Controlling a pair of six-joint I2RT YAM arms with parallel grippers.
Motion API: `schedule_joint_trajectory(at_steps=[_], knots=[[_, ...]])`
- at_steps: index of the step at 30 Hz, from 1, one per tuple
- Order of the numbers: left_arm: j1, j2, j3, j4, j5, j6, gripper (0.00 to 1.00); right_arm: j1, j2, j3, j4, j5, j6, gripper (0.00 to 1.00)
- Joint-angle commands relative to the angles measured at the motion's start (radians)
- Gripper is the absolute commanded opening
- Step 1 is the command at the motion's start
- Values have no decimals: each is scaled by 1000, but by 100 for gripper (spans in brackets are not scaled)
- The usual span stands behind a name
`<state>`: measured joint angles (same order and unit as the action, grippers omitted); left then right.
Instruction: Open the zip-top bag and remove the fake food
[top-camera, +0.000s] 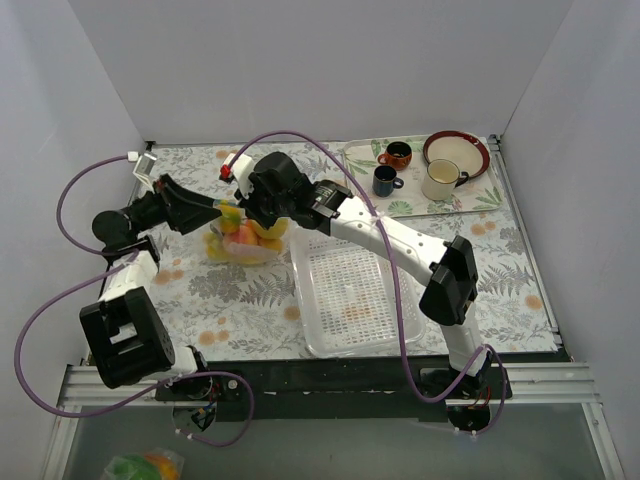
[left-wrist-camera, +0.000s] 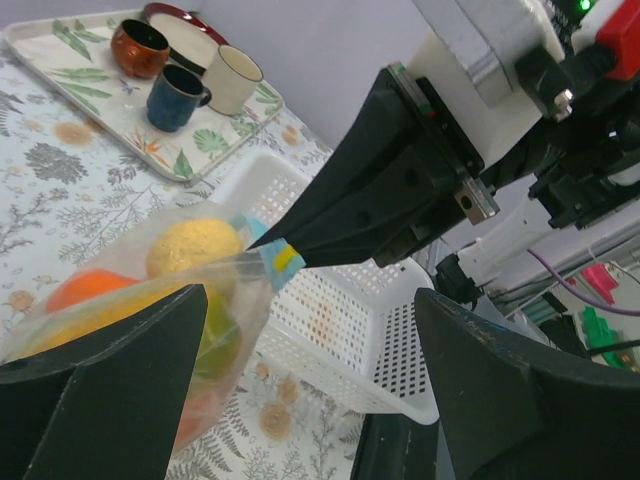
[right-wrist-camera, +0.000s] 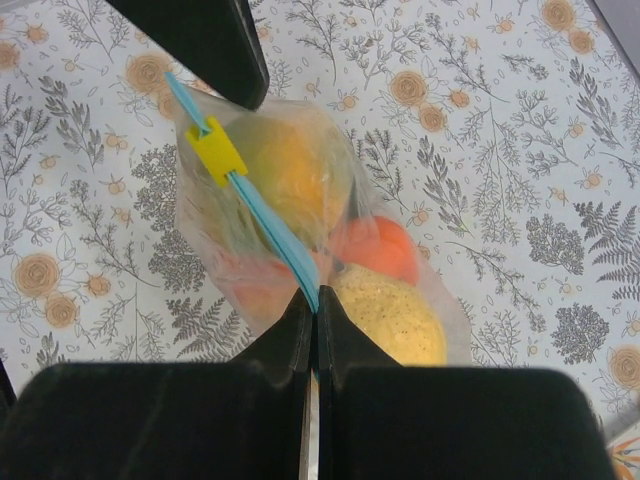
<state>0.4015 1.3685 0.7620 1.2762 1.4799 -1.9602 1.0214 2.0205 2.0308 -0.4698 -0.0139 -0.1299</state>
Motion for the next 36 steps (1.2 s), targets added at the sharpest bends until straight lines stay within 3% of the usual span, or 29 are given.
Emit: schedule_joint_trajectory(at_steps=[1, 7, 13, 21, 24, 25, 26, 36], knots=[[-49, -46, -43, 565, 92, 21, 76, -12, -74, 54, 25, -53, 22, 1], [-96, -60, -46, 563, 120, 83, 72, -41, -94, 39, 2, -141, 52, 1], [-119, -62, -58, 565, 213, 150, 50, -72, -111, 28, -4, -179, 73, 1], [-121, -71, -84, 561, 232, 259, 52, -90, -100, 55, -24, -273, 102, 1], [-121, -54, -50, 561, 236, 290, 31, -89, -97, 55, -41, -294, 104, 1], [-119, -51, -40, 561, 244, 296, 9, -89, -101, 51, -43, -302, 104, 1], [-119, -34, -26, 561, 253, 300, 0, -89, -101, 43, -43, -305, 104, 1], [-119, -20, 56, 563, 290, 253, 0, -89, -182, -38, -14, -405, 66, 4]])
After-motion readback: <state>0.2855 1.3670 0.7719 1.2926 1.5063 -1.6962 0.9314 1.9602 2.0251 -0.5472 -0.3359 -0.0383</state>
